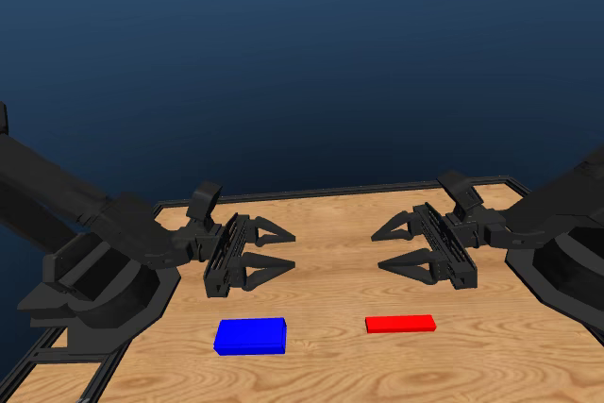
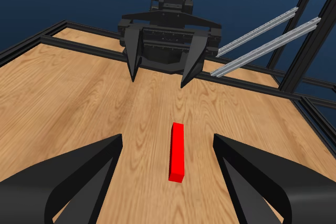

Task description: Insert peg into socket

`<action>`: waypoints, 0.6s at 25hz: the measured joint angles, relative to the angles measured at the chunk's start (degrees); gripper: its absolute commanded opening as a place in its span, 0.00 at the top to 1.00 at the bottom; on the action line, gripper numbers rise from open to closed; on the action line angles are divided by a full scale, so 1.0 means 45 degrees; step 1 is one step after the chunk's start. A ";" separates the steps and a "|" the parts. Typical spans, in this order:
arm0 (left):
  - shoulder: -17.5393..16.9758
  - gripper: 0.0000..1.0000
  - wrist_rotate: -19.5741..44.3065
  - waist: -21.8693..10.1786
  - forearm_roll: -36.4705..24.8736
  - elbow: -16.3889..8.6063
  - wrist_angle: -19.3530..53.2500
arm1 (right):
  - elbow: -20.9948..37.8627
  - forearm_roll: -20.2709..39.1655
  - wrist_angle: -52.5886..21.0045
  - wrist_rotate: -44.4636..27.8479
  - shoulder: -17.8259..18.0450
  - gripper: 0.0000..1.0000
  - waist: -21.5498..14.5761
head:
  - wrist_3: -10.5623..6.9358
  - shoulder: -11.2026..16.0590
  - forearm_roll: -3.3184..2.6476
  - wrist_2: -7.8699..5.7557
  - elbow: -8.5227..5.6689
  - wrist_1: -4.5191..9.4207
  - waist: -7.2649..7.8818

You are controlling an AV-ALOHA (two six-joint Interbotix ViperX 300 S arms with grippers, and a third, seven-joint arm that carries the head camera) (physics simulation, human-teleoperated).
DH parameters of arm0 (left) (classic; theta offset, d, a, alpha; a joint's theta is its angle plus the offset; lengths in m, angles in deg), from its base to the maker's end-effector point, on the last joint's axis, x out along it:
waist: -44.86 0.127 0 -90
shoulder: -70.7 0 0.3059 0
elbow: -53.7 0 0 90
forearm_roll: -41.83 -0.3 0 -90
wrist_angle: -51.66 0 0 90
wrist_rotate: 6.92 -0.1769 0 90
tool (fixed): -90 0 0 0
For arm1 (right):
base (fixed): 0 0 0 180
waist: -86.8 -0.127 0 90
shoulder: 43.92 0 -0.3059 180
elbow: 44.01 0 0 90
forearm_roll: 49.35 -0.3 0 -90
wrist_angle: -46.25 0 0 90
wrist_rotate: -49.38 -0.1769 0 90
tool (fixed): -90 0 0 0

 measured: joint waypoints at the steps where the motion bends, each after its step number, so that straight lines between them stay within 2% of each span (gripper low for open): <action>1: -0.0356 0.00 -0.0027 -0.0190 0.0242 0.0083 0.0769 | 0.0053 0.0026 -0.0079 -0.0034 0.0009 0.00 0.0000 | 0.0116 0.0084 0.0033 0.0061 -0.0001 -0.0044 0.0041; 5: -0.1476 0.00 -0.0015 -0.0810 0.0839 0.0137 0.3675 | 0.0407 0.0173 -0.0442 -0.0153 0.0239 0.00 -0.0014 | 0.0469 0.0355 0.0171 0.0301 -0.0001 -0.0159 0.0258; 8: -0.1829 0.00 0.0213 -0.1197 0.0911 0.0227 0.5143 | 0.0657 0.0291 -0.0709 -0.0241 0.0368 0.00 0.0022 | 0.0568 0.0411 0.0242 0.0410 -0.0001 -0.0182 0.0430; 15: -0.1762 0.00 0.1174 -0.1815 0.0668 0.0488 0.7065 | 0.1124 0.0421 -0.1282 -0.0314 0.0526 0.00 -0.0024 | 0.0425 0.0436 0.0321 0.0528 -0.0001 -0.0129 0.0714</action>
